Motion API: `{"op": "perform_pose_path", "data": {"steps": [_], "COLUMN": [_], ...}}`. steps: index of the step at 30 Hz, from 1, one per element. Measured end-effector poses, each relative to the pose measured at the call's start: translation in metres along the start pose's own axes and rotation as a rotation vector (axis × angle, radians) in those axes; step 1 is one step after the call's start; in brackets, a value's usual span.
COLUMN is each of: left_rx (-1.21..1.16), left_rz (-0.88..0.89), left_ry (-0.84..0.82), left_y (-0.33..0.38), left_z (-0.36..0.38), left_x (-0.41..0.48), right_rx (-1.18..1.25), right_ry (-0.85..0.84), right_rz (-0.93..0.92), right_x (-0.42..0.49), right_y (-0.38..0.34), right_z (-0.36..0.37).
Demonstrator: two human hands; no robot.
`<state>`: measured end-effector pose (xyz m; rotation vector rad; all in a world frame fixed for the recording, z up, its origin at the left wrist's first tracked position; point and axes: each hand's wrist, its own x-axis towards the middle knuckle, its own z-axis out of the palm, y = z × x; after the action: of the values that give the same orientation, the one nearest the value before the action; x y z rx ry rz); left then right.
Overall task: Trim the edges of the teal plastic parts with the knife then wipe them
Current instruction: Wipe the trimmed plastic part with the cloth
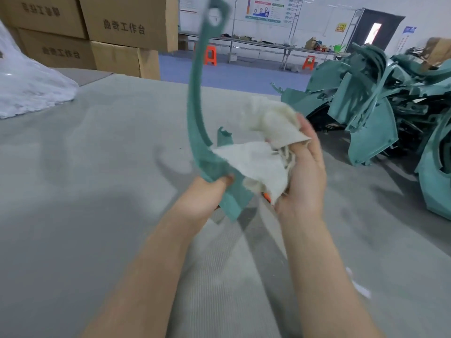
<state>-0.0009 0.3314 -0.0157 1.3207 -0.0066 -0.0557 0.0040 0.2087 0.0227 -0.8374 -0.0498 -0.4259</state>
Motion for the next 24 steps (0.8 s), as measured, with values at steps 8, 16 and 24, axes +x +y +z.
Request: {"op": "perform_pose_path", "data": {"steps": [8, 16, 24], "left_rx": [-0.706, -0.551, -0.562], "left_rz": [-0.104, -0.088, -0.119], "left_ry": [-0.196, -0.182, 0.005], "left_y": [0.021, 0.018, 0.017], "left_z": [-0.004, 0.002, -0.015], "left_x": [-0.003, -0.006, 0.009], "right_rx": [-1.466, -1.561, -1.45], "right_ry": [-0.62, -0.298, -0.611], "right_rz": [-0.397, -0.167, -0.45], "right_x": [-0.042, -0.001, -0.058], "right_y": [0.05, 0.047, 0.057], "right_z": [0.014, 0.006, 0.012]}}
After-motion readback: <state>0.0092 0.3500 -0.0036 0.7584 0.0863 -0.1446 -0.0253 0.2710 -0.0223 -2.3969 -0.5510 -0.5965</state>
